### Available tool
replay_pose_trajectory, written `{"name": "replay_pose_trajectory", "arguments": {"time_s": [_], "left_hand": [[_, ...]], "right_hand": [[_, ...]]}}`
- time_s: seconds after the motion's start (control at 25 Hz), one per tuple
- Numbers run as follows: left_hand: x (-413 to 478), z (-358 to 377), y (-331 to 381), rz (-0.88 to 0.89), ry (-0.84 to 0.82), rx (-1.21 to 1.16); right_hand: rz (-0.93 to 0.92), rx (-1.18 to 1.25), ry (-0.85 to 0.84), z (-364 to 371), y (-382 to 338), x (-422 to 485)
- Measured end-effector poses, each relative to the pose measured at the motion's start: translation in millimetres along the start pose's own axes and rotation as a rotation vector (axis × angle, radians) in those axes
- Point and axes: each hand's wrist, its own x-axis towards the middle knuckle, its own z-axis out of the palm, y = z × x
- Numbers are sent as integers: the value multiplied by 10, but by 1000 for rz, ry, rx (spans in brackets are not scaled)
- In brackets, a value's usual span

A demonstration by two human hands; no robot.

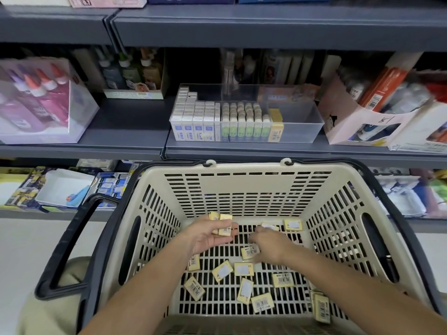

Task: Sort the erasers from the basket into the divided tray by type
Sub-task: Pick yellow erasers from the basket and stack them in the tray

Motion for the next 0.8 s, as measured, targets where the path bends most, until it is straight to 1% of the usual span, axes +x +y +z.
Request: {"name": "replay_pose_trajectory", "arguments": {"time_s": [0.08,0.16,0.24,0.28,0.36,0.4,0.48,0.56,0.64,0.72,0.8], "left_hand": [[16,-21,1,10,5,-13],[36,-37,-16,18,16,12],[59,-39,-43,30,50,34],[69,-37,-53,37,70,44],[80,-10,-60,33,95,81],[70,13,-61,16,86,96],[41,61,-64,-43,15,75],[14,96,-62,-71,-88,11],[-3,118,-58,-60,-148,-35],[-1,117,-54,-46,-144,-39],[19,91,-55,-46,-83,-27]], "right_hand": [[-36,-128,10,93,-40,24],[-53,-94,87,36,-26,28],[-48,108,147,-88,23,6],[-57,258,163,-150,41,-7],[-100,574,139,-287,16,-49],[-128,705,128,-351,-11,-56],[-167,827,168,-437,-53,-25],[-168,830,276,-462,-91,7],[-133,780,404,-467,-88,36],[-97,769,481,-462,-65,30],[-59,686,455,-402,-10,-2]]}}
